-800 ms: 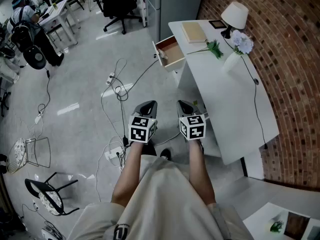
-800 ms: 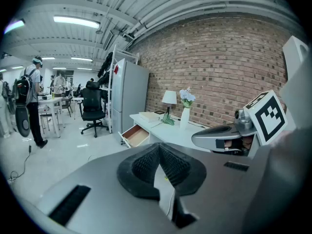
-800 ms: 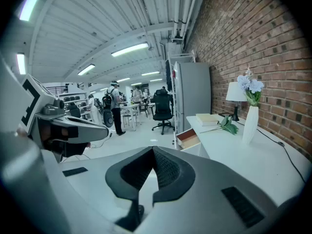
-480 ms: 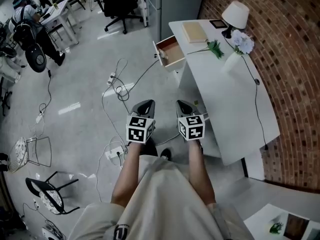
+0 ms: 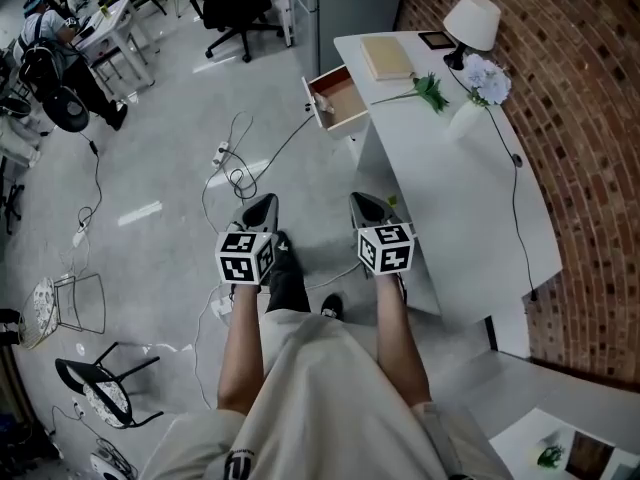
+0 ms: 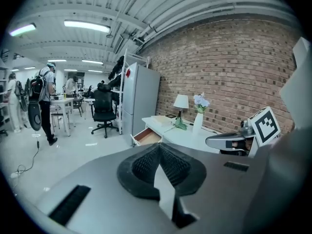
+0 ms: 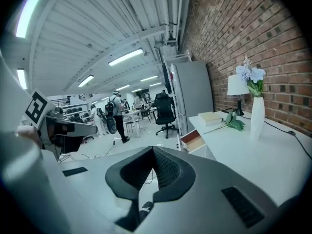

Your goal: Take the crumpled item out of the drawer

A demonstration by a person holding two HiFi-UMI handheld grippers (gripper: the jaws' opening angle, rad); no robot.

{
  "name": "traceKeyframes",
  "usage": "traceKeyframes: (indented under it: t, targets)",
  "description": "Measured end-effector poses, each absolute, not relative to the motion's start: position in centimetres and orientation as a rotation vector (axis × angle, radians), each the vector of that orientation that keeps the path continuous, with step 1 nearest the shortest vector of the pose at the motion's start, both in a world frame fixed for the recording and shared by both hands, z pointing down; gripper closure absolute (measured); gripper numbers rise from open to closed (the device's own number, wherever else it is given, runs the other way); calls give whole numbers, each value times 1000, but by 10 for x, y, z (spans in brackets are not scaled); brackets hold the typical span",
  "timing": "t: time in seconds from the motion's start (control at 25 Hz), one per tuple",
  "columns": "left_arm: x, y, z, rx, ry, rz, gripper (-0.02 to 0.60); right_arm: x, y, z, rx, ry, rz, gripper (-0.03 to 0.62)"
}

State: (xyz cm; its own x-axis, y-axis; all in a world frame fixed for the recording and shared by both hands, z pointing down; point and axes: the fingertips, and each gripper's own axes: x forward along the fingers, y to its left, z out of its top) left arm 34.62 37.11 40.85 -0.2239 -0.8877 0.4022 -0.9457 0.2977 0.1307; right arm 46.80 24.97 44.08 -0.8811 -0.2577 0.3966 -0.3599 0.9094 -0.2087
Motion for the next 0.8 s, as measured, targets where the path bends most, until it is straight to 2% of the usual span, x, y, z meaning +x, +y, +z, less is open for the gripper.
traceKeyframes:
  t: [0.36,0.8]
  targets:
    - [263,348,424,1588,-2174,202,568,404,213,459,416,-2689,483,570]
    - [150,248,428,1647,-2089,197,568,321,140,474,513,-2591,502,571]
